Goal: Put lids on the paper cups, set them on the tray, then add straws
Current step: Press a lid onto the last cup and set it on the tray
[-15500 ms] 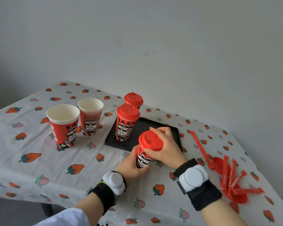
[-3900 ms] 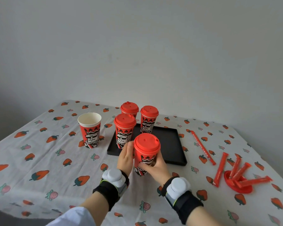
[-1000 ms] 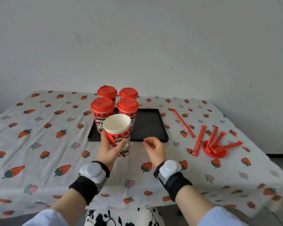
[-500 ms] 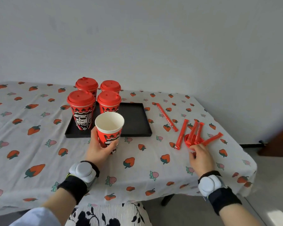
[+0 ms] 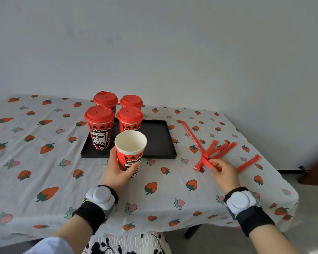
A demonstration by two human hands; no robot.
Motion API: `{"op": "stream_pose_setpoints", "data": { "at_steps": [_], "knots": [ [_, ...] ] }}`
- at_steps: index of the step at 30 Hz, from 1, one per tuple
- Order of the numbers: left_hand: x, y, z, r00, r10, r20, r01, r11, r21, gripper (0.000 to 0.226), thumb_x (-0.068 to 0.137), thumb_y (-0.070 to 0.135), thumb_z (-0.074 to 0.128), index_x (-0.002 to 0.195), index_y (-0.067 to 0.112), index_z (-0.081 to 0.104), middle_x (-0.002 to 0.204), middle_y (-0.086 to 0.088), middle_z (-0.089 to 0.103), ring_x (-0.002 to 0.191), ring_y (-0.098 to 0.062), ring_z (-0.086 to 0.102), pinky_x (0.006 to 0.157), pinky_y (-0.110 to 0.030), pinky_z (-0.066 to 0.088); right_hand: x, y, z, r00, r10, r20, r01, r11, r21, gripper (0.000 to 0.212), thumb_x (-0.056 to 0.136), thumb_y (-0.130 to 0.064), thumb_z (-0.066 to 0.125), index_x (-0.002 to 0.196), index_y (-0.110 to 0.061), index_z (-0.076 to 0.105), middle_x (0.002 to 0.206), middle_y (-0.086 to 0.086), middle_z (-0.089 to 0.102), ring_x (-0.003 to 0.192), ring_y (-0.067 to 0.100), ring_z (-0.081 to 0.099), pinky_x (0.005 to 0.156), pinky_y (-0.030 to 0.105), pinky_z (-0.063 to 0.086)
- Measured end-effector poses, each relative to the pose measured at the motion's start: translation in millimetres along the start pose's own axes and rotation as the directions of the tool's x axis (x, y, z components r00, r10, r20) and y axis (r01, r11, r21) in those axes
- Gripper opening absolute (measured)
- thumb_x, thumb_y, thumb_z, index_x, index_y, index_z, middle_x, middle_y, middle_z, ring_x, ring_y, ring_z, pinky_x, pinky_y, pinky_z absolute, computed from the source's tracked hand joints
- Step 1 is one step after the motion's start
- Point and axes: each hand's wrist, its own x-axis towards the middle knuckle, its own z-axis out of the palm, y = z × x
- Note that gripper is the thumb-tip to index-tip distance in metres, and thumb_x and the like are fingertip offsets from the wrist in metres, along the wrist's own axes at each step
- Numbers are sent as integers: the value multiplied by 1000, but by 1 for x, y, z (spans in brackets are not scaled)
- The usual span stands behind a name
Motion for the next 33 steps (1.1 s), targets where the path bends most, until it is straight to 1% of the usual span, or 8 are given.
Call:
{"op": "stream_pose_setpoints", "data": {
  "at_steps": [4, 6, 9, 12, 14, 19, 23, 33],
  "knots": [
    [1, 1, -1, 999, -2, 32, 2, 1000, 3, 78, 69, 25, 72, 131, 37, 26, 122, 23, 47, 105, 20, 50, 78, 2, 41, 6, -29, -5, 995, 88, 57, -103, 918, 383, 23, 85, -2, 59, 98, -20, 66, 98, 3, 66, 90, 12, 63, 78, 21, 49],
    [1, 1, -1, 999, 1, 34, -2, 1000, 14, 76, 69, 25, 71, 130, 37, 26, 121, 23, 46, 104, 22, 50, 77, 3, 40, 9, -44, -8, 986, 135, 97, -166, 832, 529, 23, 87, -4, 57, 102, -19, 65, 104, 4, 66, 95, 13, 62, 84, 26, 50],
    [1, 3, -2, 999, -1, 50, 0, 1000, 25, 76, 69, 27, 71, 129, 40, 24, 122, 26, 43, 105, 23, 47, 78, 3, 40, 19, -69, -10, 946, 224, 234, -322, 574, 753, 21, 92, -3, 48, 109, -7, 59, 113, 14, 62, 103, 25, 61, 88, 40, 50],
    [1, 6, -4, 998, -18, 58, 16, 999, 37, 76, 69, 30, 71, 125, 46, 22, 122, 28, 40, 107, 24, 45, 78, 3, 40, 29, -106, -8, 876, 172, 451, -483, 280, 830, 26, 96, -4, 33, 110, -8, 55, 111, 15, 59, 100, 24, 59, 79, 36, 49],
    [1, 6, -5, 998, -17, 59, 15, 999, 30, 77, 70, 28, 71, 126, 43, 21, 121, 27, 41, 106, 25, 45, 78, 2, 40, 33, -134, -2, 821, 97, 563, -569, 219, 792, 30, 96, -7, 29, 110, -5, 55, 109, 15, 60, 99, 25, 57, 79, 36, 49],
    [1, 8, -2, 997, -19, 69, 17, 1000, 21, 78, 70, 27, 71, 130, 32, 22, 119, 21, 46, 103, 23, 49, 78, 1, 41, 38, -189, 15, 725, -97, 682, -639, 277, 718, 30, 97, -23, 39, 103, -7, 63, 93, 8, 68, 85, 17, 64, 65, 27, 54],
    [3, 8, -3, 998, -2, 59, 1, 1000, 18, 76, 76, 9, 74, 127, 36, 24, 119, 11, 52, 105, 16, 53, 82, -3, 43, 41, -213, 41, 784, -1, 621, -555, 449, 700, 36, 86, -5, 58, 121, 5, 52, 113, 20, 60, 100, 28, 59, 79, 34, 51],
    [4, 14, -5, 996, 59, 69, -56, 998, -39, 73, 73, 22, 72, 128, 38, 27, 123, 2, 53, 110, -5, 59, 88, -16, 49, 37, -224, 70, 853, 3, 522, -411, 620, 669, 8, 80, -18, 69, 87, -17, 69, 96, 9, 70, 96, 25, 64, 90, 39, 50]
  ]
}}
